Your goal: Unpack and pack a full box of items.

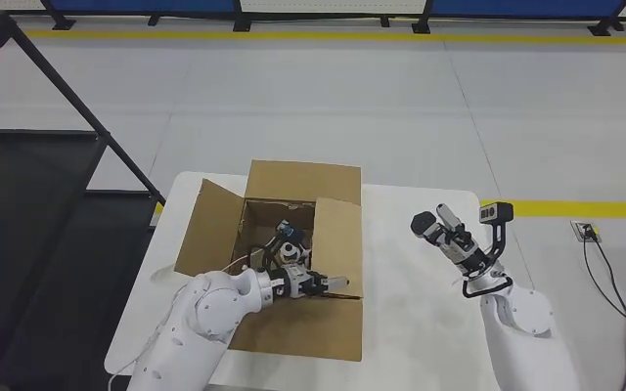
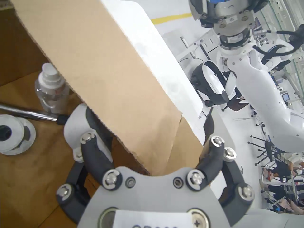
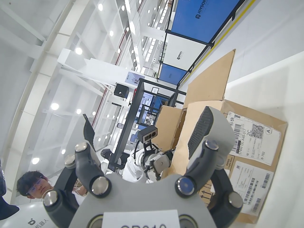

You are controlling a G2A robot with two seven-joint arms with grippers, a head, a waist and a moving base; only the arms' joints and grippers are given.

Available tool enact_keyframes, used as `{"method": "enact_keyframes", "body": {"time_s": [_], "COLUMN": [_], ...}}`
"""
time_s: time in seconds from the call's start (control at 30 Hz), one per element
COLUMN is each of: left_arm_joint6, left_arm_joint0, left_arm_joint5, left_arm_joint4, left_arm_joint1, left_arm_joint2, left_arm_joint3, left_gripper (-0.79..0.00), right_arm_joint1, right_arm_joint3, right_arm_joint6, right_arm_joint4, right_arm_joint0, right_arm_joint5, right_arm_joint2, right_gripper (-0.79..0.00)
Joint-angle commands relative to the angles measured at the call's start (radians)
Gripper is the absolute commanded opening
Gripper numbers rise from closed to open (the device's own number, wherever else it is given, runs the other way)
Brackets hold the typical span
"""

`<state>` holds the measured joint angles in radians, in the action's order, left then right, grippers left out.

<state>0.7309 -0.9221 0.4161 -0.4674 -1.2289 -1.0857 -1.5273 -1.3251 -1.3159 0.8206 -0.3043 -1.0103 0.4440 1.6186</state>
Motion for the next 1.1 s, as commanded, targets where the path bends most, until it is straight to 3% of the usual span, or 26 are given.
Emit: {"method": "enact_keyframes", "body": {"time_s": [0.0,0.3,0.73,1.07], "left_arm_joint6": [-0.013,-0.125,-0.204,-0.244], "left_arm_joint0": [-0.006,0.017,0.130,0.205], "left_arm_joint5": [0.004,-0.004,0.013,-0.043], "left_arm_joint4": [-0.017,-0.147,-0.205,-0.194], "left_arm_joint1": [0.000,-0.021,-0.086,-0.147], "left_arm_joint2": [0.007,0.119,0.323,0.425], "left_arm_joint3": [-0.029,-0.079,0.044,0.181], "left_gripper": [0.000,0.000,0.000,0.000], "right_arm_joint1": [0.003,0.012,0.033,0.048], "right_arm_joint3": [0.015,0.055,0.012,0.039], "right_arm_joint6": [0.003,-0.039,-0.089,-0.065], "right_arm_joint4": [-0.009,-0.111,-0.218,-0.250], "right_arm_joint0": [0.009,-0.005,-0.168,-0.181], "right_arm_joint5": [0.000,0.047,0.108,0.111], "right_arm_joint2": [-0.001,0.039,0.152,0.185], "right_gripper": [0.000,0.000,0.000,0.000]}}
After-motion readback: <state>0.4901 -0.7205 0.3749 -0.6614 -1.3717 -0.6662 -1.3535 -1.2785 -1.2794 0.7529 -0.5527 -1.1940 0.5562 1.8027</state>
